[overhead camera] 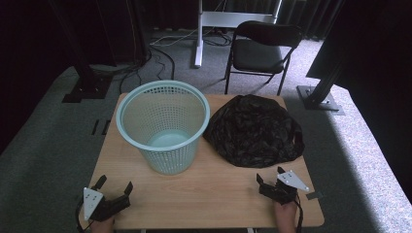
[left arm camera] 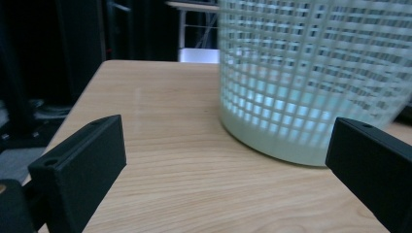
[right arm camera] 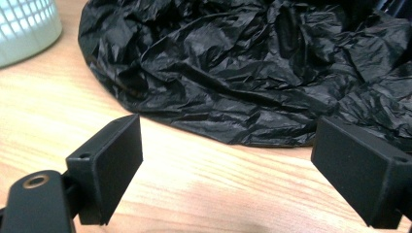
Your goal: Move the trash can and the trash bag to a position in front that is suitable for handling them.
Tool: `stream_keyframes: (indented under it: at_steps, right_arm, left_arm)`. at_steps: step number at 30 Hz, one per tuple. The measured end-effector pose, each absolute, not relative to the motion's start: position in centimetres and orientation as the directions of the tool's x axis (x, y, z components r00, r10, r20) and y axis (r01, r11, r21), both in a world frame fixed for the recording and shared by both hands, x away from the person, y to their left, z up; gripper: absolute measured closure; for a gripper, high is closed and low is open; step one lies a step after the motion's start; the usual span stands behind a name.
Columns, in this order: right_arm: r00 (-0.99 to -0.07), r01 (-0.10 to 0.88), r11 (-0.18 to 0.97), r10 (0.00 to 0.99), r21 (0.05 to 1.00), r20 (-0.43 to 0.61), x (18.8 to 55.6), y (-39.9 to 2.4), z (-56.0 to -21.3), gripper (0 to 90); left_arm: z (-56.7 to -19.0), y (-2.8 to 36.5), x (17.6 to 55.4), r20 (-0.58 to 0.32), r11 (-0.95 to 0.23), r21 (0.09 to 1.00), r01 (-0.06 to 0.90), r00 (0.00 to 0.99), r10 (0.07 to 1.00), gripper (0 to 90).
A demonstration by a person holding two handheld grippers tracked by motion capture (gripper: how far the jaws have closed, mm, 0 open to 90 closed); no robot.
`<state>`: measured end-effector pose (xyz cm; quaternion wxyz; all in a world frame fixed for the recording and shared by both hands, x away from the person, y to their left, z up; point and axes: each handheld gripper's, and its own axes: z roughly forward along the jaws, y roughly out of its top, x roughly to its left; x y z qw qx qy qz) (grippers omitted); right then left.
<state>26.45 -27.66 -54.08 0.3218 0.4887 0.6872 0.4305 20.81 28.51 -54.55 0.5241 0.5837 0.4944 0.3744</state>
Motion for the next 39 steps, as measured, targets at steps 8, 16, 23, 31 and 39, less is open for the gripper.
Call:
stream_keyframes:
  at_steps: [8,16,23,31,39]
  right_arm:
    - [-0.362,0.389,0.148,0.932,0.909,0.003,26.4,-27.9,-54.1,10.8]
    - [-0.462,0.398,0.262,0.885,0.879,-0.055,26.3,-25.9,-53.9,10.8]
    - [-0.463,0.358,0.189,0.886,0.915,-0.002,27.8,-23.6,-52.2,10.9]
    - [-0.409,0.293,0.143,0.912,0.945,-0.012,31.6,-19.9,-49.7,10.9]
    - [-0.382,0.314,0.137,0.924,0.940,-0.007,37.5,-15.4,-47.1,10.8]
  left_arm:
    - [-54.4,29.1,21.7,-0.134,0.073,0.960,0.269,0.215,0.967,1.1]
    - [-54.3,29.1,21.8,-0.131,0.053,0.948,0.313,0.233,0.964,1.1]
    - [-54.2,29.2,23.2,-0.156,0.055,0.924,0.379,0.240,0.958,1.1]
    - [-53.5,29.0,26.3,-0.172,0.101,0.926,0.363,0.167,0.971,1.0]
    - [-51.7,29.5,31.3,-0.173,0.128,0.928,0.351,0.101,0.980,1.0]
